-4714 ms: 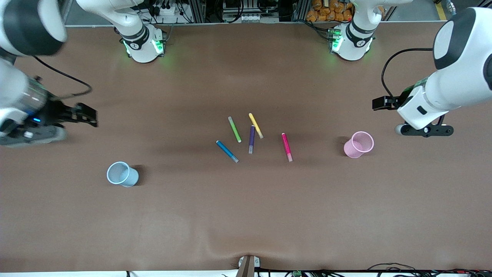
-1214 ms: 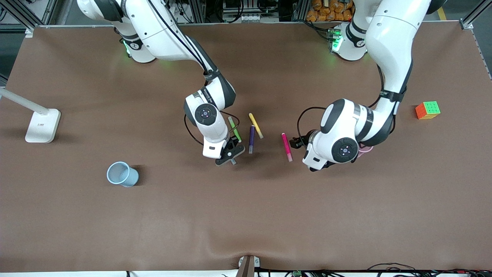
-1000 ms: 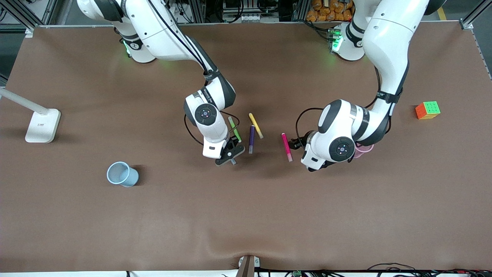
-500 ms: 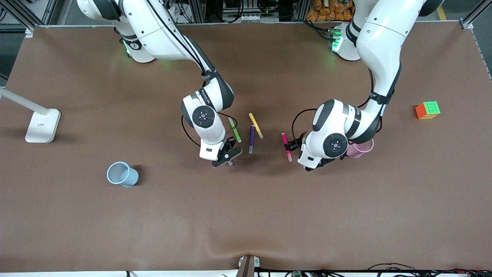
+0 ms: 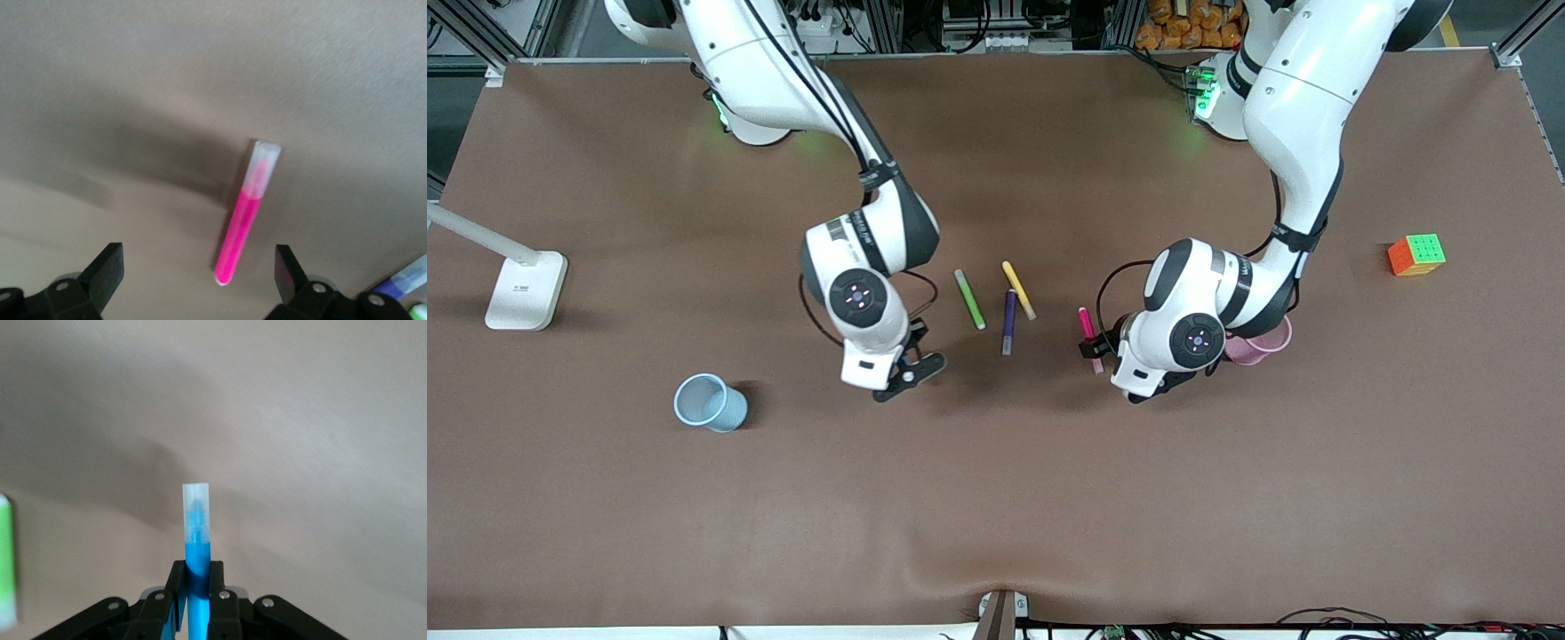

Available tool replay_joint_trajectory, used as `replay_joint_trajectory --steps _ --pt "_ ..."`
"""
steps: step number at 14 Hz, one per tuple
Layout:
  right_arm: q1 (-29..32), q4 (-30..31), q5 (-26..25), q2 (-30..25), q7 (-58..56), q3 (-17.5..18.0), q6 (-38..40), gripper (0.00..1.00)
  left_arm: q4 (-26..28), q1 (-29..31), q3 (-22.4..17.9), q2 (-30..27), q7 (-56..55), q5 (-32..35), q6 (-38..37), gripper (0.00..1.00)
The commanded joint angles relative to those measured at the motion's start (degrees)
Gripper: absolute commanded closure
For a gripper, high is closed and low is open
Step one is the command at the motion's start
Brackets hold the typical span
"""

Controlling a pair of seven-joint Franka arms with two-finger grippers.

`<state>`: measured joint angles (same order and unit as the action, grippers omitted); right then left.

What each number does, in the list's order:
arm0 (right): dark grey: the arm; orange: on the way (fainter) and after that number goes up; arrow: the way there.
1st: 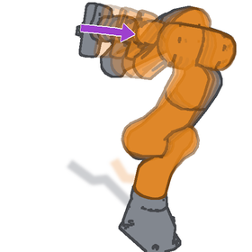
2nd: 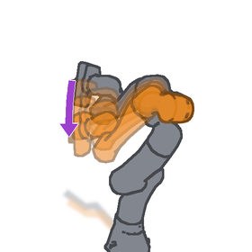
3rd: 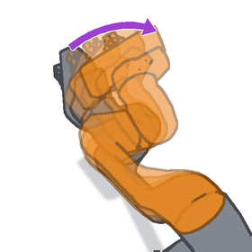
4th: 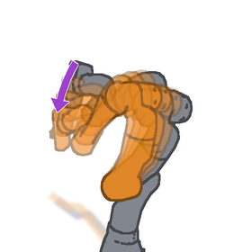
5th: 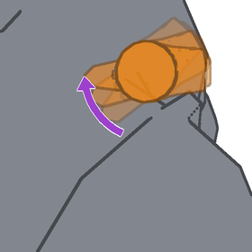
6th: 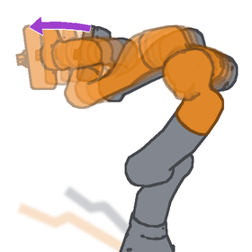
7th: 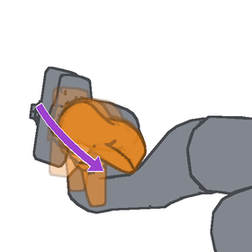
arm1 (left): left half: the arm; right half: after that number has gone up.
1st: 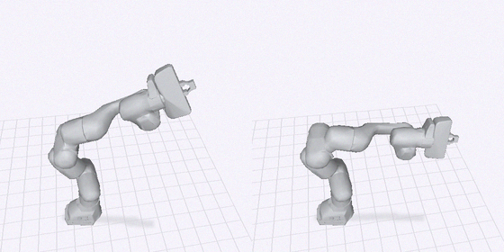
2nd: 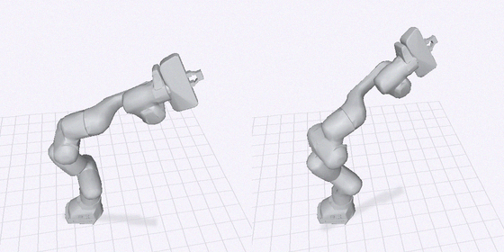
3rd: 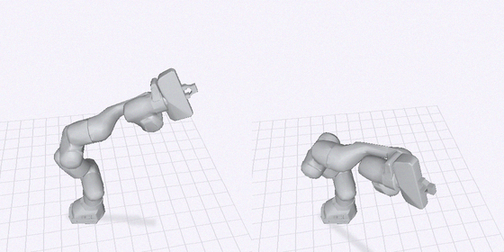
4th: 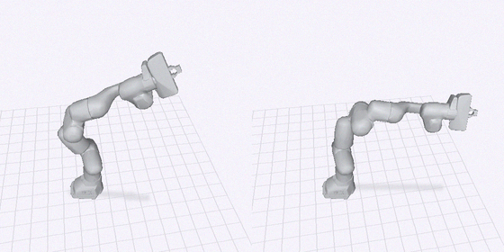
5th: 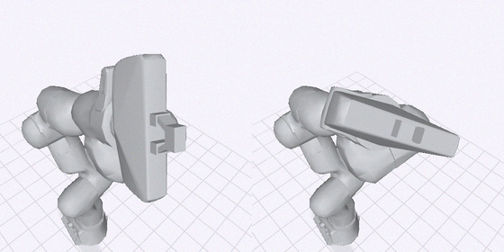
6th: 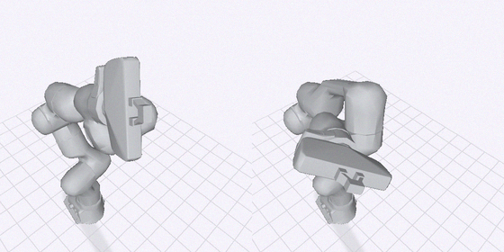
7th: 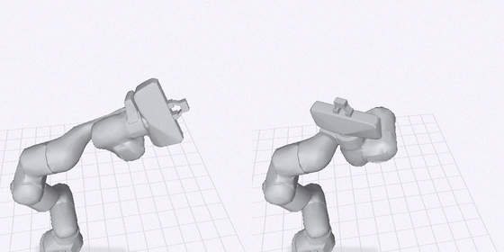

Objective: Place pink and blue markers in matching cups
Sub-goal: 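Lift the blue marker with the right gripper while the left gripper grasps pink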

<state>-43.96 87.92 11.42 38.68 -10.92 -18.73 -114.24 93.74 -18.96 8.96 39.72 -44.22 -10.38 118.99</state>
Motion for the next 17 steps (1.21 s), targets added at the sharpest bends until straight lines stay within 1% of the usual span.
replay_joint_trajectory --steps 1,4,6,7,8,10,11,13,14,15,17 --pt "0.28 -2.74 -0.34 -0.71 -8.38 -5.33 9.61 1.00 -3.73 -0.55 -0.17 2.99 0.19 -0.69 0.19 0.00" --pt "0.28 -6.17 -0.43 -0.71 -18.40 -12.62 18.50 1.00 -5.67 -1.17 -0.17 4.48 0.27 -0.69 0.28 0.00" --pt "0.54 -6.35 -0.52 -0.53 -24.47 -17.02 20.01 1.00 -6.29 -1.17 -0.17 5.01 0.54 -0.69 0.28 0.00" --pt "1.50 -6.35 -0.52 -0.44 -26.24 -18.34 20.02 1.00 -6.37 -1.17 -0.17 5.10 1.15 -0.69 0.28 0.00" --pt "3.07 -6.18 -0.69 -0.44 -27.30 -18.44 20.19 1.00 -6.38 -1.08 -0.08 5.19 1.85 -0.78 0.37 0.07" --pt "5.80 -5.83 -1.22 0.08 -28.79 -18.36 20.81 1.00 -6.64 -1.08 -0.08 5.63 2.73 -0.78 0.37 0.15" --pt "6.68 -5.74 -1.31 0.34 -29.41 -18.36 20.81 1.00 -7.25 -0.99 -0.08 6.24 2.91 -1.30 0.37 0.17" --pt "7.74 -5.74 -3.05 1.05 -29.68 -18.27 20.11 1.00 -8.22 -0.99 -0.08 7.38 3.61 -4.37 0.37 0.17" --pt "8.36 -5.83 -3.59 1.57 -29.85 -18.18 19.84 1.00 -8.57 -0.99 -0.08 7.73 3.70 -4.47 0.37 0.18" --pt "8.88 -5.83 -3.59 1.75 -29.94 -18.18 19.06 1.00 -8.75 -0.99 -0.08 8.09 3.70 -4.47 0.37 0.25" --pt "9.33 -5.74 -3.94 2.72 -29.94 -18.09 17.39 1.00 -9.10 -0.99 -0.08 8.26 4.40 -4.47 0.37 0.35"
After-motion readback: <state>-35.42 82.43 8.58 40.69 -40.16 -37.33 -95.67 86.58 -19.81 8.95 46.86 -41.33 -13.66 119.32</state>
